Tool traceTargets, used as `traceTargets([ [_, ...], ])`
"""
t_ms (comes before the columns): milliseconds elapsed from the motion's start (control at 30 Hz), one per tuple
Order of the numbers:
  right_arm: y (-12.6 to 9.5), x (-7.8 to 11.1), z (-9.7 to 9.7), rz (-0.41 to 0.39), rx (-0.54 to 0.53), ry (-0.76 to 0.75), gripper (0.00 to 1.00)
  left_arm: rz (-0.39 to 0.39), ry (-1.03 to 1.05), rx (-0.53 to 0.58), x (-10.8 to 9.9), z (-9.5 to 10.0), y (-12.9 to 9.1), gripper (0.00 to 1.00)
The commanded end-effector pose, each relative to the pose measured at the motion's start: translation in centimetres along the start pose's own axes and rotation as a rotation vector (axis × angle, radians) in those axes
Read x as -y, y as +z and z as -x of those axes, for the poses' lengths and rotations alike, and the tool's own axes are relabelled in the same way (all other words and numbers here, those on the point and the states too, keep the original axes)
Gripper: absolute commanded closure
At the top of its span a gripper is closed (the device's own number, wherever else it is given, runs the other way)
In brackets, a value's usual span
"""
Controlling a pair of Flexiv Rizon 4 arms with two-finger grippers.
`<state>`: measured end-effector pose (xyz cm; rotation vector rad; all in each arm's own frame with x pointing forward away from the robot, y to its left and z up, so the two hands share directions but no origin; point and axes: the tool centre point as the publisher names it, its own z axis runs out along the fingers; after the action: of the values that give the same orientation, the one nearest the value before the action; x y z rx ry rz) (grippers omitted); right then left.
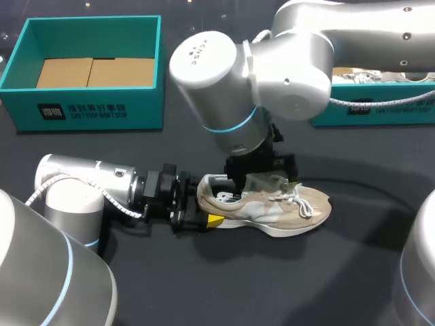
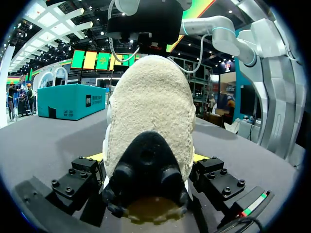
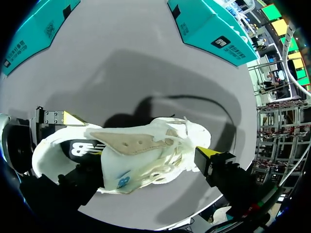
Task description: Take the shoe out of the shoebox, open the shoe tongue, remove and reinsert the insole, then place the shoe into the shoebox
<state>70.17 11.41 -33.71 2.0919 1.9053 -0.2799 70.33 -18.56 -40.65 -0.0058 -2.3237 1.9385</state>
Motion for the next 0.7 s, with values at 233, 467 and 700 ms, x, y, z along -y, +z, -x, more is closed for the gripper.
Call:
traceTargets([
  [233, -0.9, 0.9, 1.9, -0.026, -0.026, 0.353, 0.00, 0.000, 0.000, 0.002, -0.1, -0.1, 0.1, 1.00],
  [467, -1.3, 1.5, 2.3, -0.080, -0.042, 0.336, 0.00, 0.000, 0.000, 0.002, -0.1, -0.1, 0.1, 1.00],
  [700, -1.6, 1.6, 1.3, -0.150, -0.081, 0.292, 0.29, 0.000, 0.000, 0.002, -0.1, -0.1, 0.1, 1.00],
])
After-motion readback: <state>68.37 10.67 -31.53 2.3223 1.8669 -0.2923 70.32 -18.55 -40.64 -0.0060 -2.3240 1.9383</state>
